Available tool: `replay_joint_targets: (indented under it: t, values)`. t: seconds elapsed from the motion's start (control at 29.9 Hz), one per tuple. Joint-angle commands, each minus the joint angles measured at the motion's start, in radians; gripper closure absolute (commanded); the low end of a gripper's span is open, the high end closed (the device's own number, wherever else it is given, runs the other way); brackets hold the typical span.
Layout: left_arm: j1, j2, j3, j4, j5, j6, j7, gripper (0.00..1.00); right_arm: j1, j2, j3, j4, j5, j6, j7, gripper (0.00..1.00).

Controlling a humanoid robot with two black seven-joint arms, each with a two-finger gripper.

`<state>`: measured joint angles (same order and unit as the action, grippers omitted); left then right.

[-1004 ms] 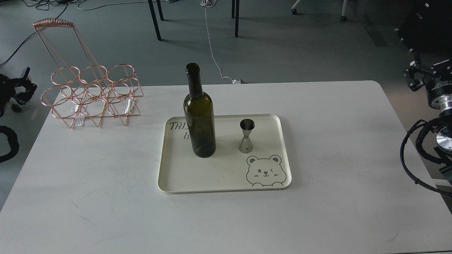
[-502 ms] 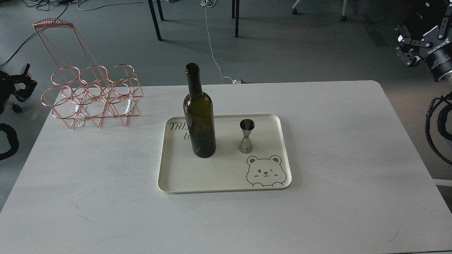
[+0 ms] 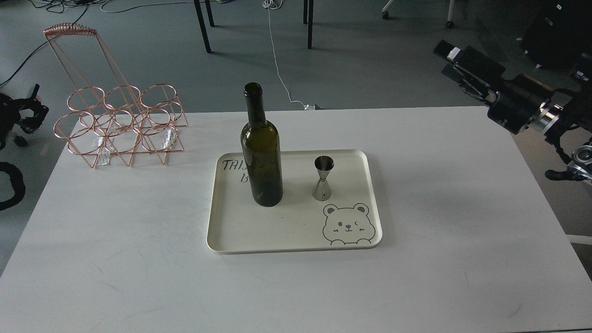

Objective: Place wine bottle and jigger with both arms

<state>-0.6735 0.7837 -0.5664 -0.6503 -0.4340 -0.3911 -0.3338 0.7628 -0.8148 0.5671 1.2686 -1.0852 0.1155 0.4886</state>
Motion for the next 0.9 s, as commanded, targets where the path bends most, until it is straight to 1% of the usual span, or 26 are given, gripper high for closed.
replay_joint_targets:
  t: [0.0, 0.2, 0.33, 0.47, 0.64, 0.77, 0.87]
  values:
    - [0.000, 0.003, 0.000, 0.000, 0.000, -0.005, -0.001, 0.02, -0.014, 0.002, -0.078, 0.043, -0.117, -0.042, 0.000, 0.01]
    - [0.003, 0.002, 0.000, 0.000, 0.000, -0.008, 0.002, 0.02, -0.028, 0.017, -0.245, 0.054, -0.372, -0.204, 0.000, 0.01]
    - [0.005, -0.003, 0.002, 0.000, 0.000, -0.006, -0.001, 0.02, -0.068, 0.037, -0.332, 0.048, -0.479, -0.290, 0.000, 0.01]
    - [0.005, -0.009, 0.002, 0.000, 0.000, -0.006, -0.002, 0.02, -0.085, 0.094, -0.348, -0.018, -0.552, -0.316, 0.000, 0.01]
    - [0.005, -0.011, 0.002, 0.001, 0.000, -0.008, -0.002, 0.02, -0.071, 0.207, -0.349, -0.159, -0.561, -0.356, 0.000, 0.01]
    - [0.008, -0.014, 0.002, 0.001, 0.000, -0.008, -0.002, 0.02, -0.057, 0.334, -0.354, -0.250, -0.567, -0.361, 0.000, 0.01]
    - [0.008, -0.014, 0.000, 0.003, 0.001, -0.006, -0.002, 0.02, -0.025, 0.393, -0.394, -0.304, -0.598, -0.367, 0.000, 0.02]
